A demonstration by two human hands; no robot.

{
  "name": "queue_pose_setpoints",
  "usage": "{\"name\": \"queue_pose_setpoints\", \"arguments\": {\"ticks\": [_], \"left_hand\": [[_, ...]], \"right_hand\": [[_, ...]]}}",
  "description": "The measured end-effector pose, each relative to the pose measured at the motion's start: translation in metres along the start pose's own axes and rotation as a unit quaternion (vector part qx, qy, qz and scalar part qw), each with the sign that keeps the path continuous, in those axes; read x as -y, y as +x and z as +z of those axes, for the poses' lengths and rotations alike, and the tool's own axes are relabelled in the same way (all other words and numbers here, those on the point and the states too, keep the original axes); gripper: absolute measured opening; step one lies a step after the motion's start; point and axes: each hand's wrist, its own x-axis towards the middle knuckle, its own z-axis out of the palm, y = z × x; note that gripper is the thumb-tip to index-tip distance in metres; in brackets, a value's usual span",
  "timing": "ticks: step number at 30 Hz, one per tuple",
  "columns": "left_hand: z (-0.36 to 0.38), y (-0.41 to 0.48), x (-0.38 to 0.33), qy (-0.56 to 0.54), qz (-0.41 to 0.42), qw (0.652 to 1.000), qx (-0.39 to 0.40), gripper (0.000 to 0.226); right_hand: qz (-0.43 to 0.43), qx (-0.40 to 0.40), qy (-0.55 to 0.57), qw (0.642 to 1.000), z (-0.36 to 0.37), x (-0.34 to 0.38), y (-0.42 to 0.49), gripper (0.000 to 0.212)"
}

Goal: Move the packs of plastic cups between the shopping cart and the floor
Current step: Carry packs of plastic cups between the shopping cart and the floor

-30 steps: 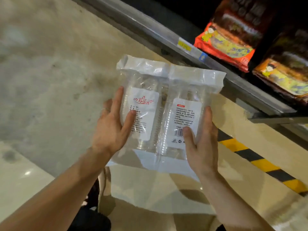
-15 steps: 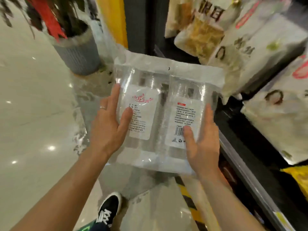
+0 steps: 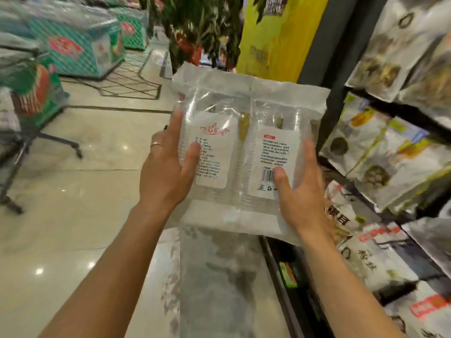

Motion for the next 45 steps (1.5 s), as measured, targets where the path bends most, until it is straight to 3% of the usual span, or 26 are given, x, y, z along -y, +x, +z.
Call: {"name": "queue_pose_setpoints", "arguments": {"ticks": [7,16,26,35,45], "left_hand": [[-0.101,0.122,0.022,0.042,0.009,0.998,-0.052,0.067],[-0.180,0.211,0.077,0.077,0.006,0.995,-0.068,0.071],[-0.195,0.288,0.155,0.140,-0.032,0.983,-0.114,0.071],[-0.188,0.401,0.205,0.217,-0.099,0.949,-0.207,0.068],[-0.180,0.482,0.284,0.239,-0.162,0.925,-0.248,0.074]], "right_hand": [[-0.072,-0.021,0.069,0.995,0.061,0.124,0.102,0.075],[-0.106,0.015,0.125,0.986,0.144,0.216,0.169,0.073],[-0.122,0.076,0.176,0.974,0.258,0.242,0.258,0.069],[-0.160,0.157,0.260,0.939,0.383,0.263,0.389,0.066],[-0.190,0.231,0.289,0.909,0.511,0.283,0.476,0.071]]}}
